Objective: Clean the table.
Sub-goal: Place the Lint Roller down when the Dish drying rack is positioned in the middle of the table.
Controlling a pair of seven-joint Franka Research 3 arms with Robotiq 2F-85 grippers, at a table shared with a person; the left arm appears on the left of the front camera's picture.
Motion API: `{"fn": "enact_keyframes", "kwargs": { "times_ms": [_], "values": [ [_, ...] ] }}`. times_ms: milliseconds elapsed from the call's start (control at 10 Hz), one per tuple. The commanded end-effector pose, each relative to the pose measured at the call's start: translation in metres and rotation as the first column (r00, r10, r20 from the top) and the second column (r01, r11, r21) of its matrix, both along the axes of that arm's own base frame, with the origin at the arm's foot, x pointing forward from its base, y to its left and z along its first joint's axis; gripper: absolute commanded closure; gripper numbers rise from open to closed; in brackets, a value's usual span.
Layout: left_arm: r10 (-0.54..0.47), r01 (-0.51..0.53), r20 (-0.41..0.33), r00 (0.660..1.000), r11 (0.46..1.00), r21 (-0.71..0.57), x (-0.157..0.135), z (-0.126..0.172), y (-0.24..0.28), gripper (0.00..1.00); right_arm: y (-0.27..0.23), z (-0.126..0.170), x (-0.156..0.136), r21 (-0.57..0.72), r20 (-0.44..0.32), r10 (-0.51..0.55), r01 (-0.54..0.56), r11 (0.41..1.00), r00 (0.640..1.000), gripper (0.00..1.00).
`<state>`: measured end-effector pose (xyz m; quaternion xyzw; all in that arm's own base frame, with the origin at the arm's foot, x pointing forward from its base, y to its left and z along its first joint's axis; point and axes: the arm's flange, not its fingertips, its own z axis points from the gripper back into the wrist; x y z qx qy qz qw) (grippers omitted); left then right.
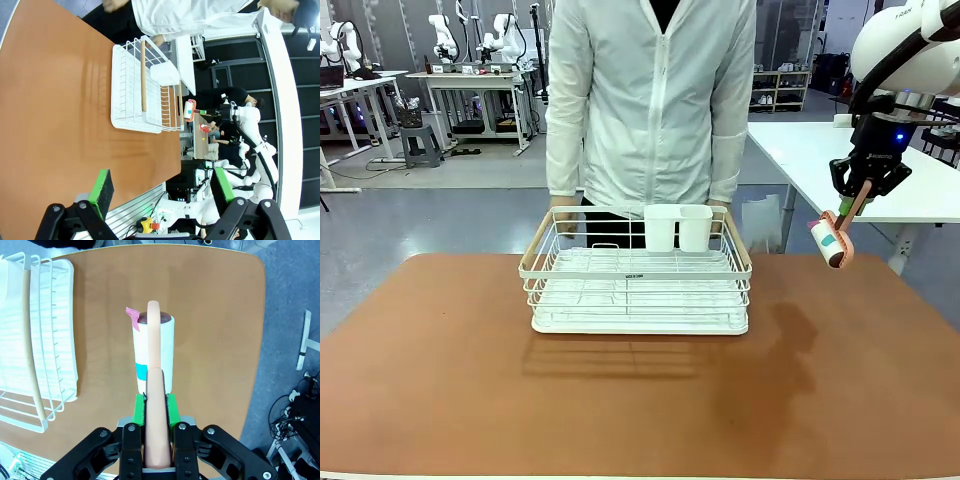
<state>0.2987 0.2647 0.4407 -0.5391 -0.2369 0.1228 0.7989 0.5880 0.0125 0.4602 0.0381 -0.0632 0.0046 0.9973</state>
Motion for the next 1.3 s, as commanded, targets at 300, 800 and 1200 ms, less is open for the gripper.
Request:
{"fn": "enact_keyframes", "kwargs": {
  "times_ms": [300,800,1200],
  "values": [
    [0.003,-0.003,0.011,1.000,1.000,-0.005,-0.0020,0.0021,0.0014,0.00,0.0004,0.0025,0.0014,0.006,-0.002,-0.002,0.002,1.000,1.000,0.79],
    [0.003,-0.003,0.011,1.000,1.000,-0.005,-0.0020,0.0021,0.0014,0.00,0.0004,0.0025,0.0014,0.006,-0.002,-0.002,0.002,1.000,1.000,0.79],
    [0.003,-0.003,0.011,1.000,1.000,-0.005,-0.0020,0.0021,0.0014,0.00,0.0000,0.0000,0.0000,0.000,0.000,0.000,0.000,1.000,1.000,0.79]
  ]
}}
